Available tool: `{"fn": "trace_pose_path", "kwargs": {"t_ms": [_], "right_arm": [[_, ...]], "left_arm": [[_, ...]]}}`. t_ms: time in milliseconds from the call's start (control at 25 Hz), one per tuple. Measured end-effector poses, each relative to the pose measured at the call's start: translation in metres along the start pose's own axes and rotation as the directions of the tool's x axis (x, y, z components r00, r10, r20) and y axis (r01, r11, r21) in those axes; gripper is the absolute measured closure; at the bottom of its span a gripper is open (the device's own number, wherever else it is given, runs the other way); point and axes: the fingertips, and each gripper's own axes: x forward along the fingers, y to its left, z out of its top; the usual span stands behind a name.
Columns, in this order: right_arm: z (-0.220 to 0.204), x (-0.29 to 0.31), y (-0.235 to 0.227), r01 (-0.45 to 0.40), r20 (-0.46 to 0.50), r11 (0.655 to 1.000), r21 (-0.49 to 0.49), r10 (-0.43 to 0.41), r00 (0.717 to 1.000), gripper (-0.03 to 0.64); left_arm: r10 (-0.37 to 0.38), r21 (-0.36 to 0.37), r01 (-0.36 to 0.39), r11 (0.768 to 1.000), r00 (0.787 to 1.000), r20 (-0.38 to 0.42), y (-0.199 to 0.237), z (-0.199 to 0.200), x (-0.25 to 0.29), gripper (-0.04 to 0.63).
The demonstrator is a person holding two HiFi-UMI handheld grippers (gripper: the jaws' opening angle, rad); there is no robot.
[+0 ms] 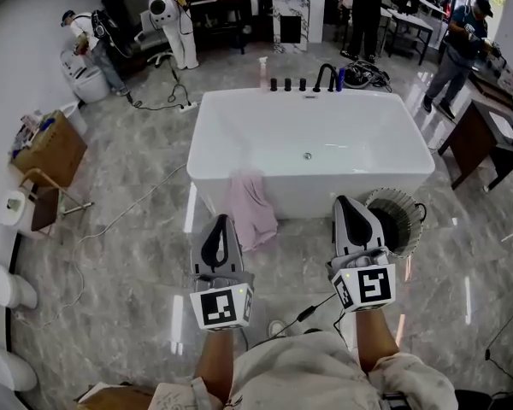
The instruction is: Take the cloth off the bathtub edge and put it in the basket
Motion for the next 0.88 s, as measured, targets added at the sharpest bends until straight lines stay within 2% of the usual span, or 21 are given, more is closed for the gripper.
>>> {"fn": "trace_pose_path", "kwargs": {"t_ms": [120, 400, 680, 880], "right_arm": [[-0.002, 0.007, 0.0, 0.004, 0.01, 1.0, -0.001, -0.004, 1.0, 0.627], [-0.026, 0.023, 0.003, -0.004, -0.022, 1.0, 0.011, 0.005, 1.0, 0.627], [-0.054, 0.062, -0.022, 0.003, -0.048, 1.0, 0.03, -0.001, 0.999, 0.627], [-0.068, 0.097, -0.05, 0.008, -0.065, 0.999, 0.053, -0.005, 0.998, 0.627]], "left_arm": [[-0.004, -0.005, 0.004, 1.0, 1.0, 0.018, 0.004, 0.0, 0.007, 0.59], [-0.011, -0.004, 0.011, 1.0, 1.0, -0.021, 0.009, -0.02, 0.018, 0.589], [0.013, -0.001, -0.013, 1.0, 0.996, -0.088, 0.012, -0.053, 0.051, 0.589], [0.008, 0.005, -0.008, 1.0, 0.995, -0.104, 0.006, -0.058, 0.099, 0.589]]}}
